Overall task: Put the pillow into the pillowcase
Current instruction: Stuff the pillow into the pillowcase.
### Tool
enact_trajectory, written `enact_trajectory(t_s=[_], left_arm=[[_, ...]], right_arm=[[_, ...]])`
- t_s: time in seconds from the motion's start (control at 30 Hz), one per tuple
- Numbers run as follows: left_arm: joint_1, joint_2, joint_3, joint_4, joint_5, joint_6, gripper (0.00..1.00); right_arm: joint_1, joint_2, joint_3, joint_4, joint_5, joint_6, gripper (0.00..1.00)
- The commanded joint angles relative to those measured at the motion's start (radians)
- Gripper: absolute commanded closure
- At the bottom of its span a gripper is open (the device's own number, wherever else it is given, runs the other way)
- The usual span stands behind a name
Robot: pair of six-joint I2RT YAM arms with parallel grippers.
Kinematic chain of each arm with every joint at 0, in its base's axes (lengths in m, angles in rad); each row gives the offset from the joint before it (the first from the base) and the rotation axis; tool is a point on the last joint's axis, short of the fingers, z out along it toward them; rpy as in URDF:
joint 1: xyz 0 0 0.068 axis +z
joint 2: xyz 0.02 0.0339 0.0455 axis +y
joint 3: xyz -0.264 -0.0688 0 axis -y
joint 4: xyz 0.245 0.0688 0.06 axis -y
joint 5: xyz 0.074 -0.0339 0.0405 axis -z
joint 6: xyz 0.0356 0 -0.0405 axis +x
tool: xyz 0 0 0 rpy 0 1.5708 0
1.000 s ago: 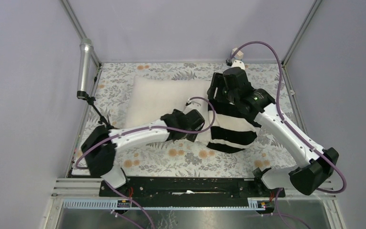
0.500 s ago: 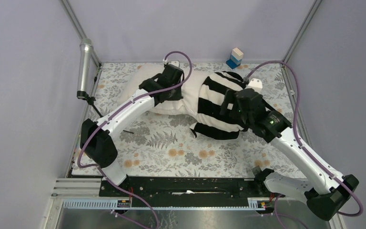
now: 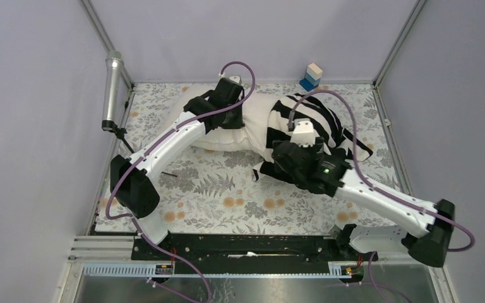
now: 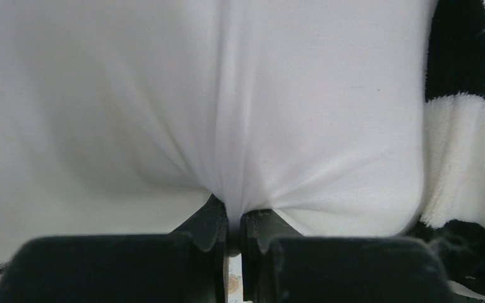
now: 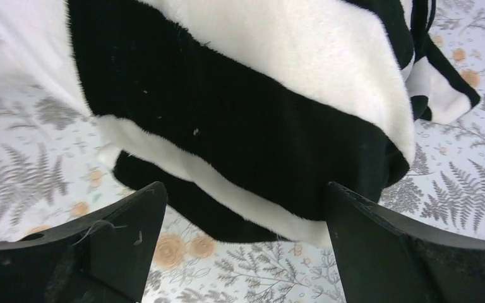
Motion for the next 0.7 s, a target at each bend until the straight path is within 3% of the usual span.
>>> enact_trajectory(t_s=[0.0,0.1,0.13,0.17,0.2,0.23,0.3,0.53,0.67], left_arm=[[0.003,-0.057,0.095,0.108,0.040,0.021,1.00],[-0.018,-0.071,0.101,0.106,0.039,0.060,1.00],[-0.036,-0.081,0.092,0.113,0.040,0.079,1.00],[-0.052,-0.097,0.083,0.132,0.030,0.092,1.00],[-0.068,-0.111,0.085,0.142,0.025,0.104,1.00],[-0.086,-0.122,0.094,0.143,0.012,0.118,1.00],[-0.122,-0.140,0.136,0.121,-0.022,0.143,1.00],[-0.268,-0.198,0.336,0.056,-0.069,0.192,1.00],[-0.263,-0.142,0.516,-0.077,-0.079,0.129,1.00]], right_arm=[[-0.008,0.131,0.015,0.070,0.156,-0.037,0.00],[-0.071,0.197,0.042,0.084,0.160,-0.051,0.02],[-0.116,0.208,0.051,0.126,0.116,-0.078,0.12],[-0.138,0.206,0.056,0.171,0.084,-0.115,0.28],[-0.145,0.200,0.078,0.197,0.075,-0.147,0.58],[-0.147,0.193,0.116,0.200,0.077,-0.172,0.79],[-0.146,0.182,0.220,0.171,0.078,-0.221,0.99],[-0.146,0.141,0.668,-0.047,-0.011,-0.355,1.00],[-0.147,0.240,0.934,-0.211,-0.174,-0.390,1.00]])
